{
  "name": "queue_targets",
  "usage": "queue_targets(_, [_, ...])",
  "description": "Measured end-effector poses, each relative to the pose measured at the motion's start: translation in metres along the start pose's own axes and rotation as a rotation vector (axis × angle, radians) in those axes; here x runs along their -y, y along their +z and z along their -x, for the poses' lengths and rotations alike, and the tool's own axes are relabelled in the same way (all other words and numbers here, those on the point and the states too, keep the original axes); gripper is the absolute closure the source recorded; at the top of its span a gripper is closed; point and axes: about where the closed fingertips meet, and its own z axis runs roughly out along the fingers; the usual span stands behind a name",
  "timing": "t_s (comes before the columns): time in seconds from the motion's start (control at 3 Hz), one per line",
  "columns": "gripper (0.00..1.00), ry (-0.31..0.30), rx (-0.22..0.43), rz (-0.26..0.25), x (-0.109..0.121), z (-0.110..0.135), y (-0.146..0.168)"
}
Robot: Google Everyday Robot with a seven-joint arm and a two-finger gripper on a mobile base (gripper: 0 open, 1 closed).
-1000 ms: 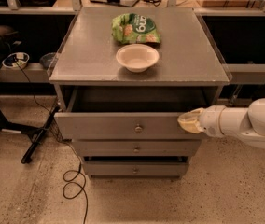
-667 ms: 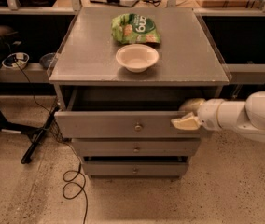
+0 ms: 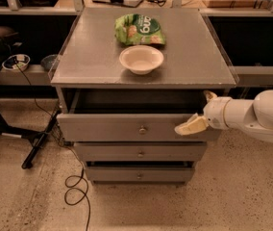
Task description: Close top drawer
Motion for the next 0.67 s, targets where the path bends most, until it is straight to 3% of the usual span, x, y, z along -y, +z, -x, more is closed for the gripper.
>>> queue_targets(0.67, [0.42,0.0,0.0,0.0,-0.0001,0.0,0.0])
